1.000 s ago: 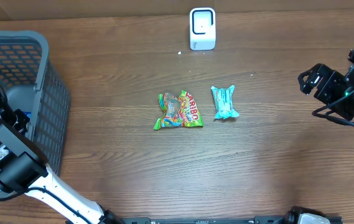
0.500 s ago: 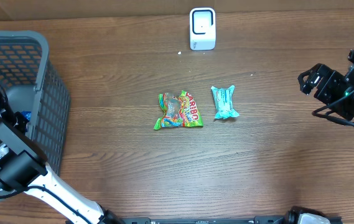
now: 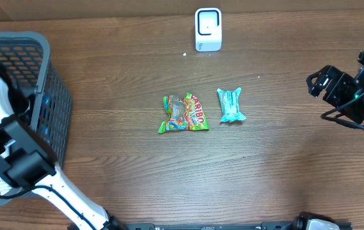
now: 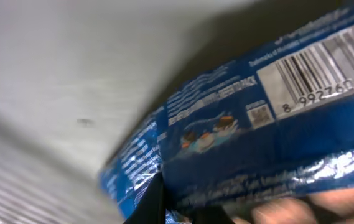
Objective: Scan the item barcode
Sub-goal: 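Move the left gripper back into the basket toward the blue snack bar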
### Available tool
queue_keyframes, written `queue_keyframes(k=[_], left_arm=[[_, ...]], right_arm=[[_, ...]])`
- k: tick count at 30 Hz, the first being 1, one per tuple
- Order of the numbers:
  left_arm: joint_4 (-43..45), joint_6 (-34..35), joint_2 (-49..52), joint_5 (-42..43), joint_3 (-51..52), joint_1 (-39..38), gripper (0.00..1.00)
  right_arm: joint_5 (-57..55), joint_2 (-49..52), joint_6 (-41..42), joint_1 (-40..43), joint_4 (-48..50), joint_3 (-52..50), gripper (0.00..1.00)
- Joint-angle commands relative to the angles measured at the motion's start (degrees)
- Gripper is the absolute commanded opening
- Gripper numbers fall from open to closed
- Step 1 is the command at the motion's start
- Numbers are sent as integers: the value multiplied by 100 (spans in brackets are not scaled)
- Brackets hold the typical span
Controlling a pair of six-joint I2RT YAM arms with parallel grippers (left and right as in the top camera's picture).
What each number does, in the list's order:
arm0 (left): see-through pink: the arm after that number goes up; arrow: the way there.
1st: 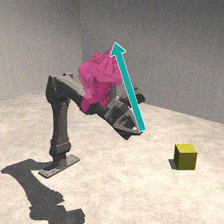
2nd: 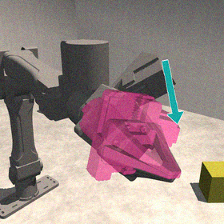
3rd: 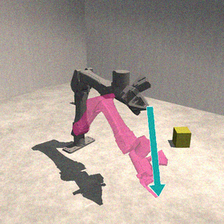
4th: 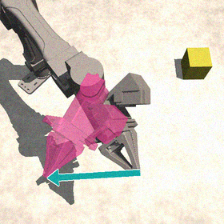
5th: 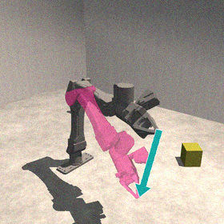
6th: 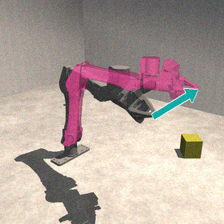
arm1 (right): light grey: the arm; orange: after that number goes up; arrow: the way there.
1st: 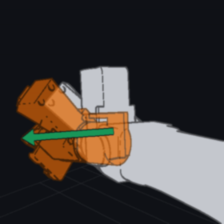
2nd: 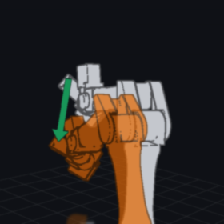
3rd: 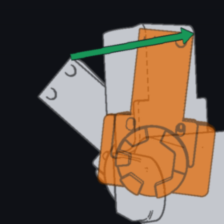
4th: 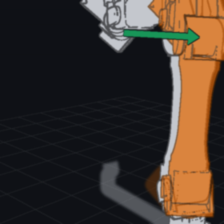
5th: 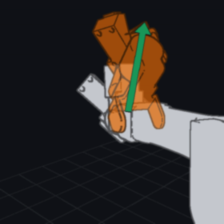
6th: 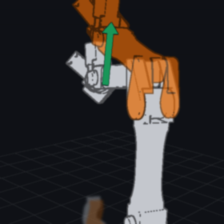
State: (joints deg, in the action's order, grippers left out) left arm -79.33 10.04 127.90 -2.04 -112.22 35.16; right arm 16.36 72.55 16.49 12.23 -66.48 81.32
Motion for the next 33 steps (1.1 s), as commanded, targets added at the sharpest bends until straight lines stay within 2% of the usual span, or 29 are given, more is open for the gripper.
queue_keyframes(k=[1, 8, 15, 20, 24, 25, 29, 33], left_arm=[[-188, -79, -752, 507, -804, -249, 4], [-363, 378, -2024, 442, -1843, -660, 4], [-503, 1064, -3254, 444, -1978, -1318, 4], [-968, 1228, -3436, 385, -1969, -2039, 4], [-1106, 1325, -3333, -509, -1858, -2258, 4], [-1104, 1331, -3298, -568, -1829, -2223, 6], [-1115, 1307, -3211, -514, -1825, -1967, 38], [-1080, 1110, -3211, -382, -1827, -1593, 63]], right_arm=[[50, -9, -15, -37, 39, 120, 100], [50, -9, -15, -37, 37, 120, 100], [48, -9, -15, -37, 9, 120, 100], [48, -9, -17, -37, -9, 118, 100], [48, -9, -17, -37, -28, 118, 100], [48, -9, -17, -37, -28, 118, 100], [48, -9, -17, -37, -28, 118, 100], [48, -9, -17, -37, -26, 118, 100]])
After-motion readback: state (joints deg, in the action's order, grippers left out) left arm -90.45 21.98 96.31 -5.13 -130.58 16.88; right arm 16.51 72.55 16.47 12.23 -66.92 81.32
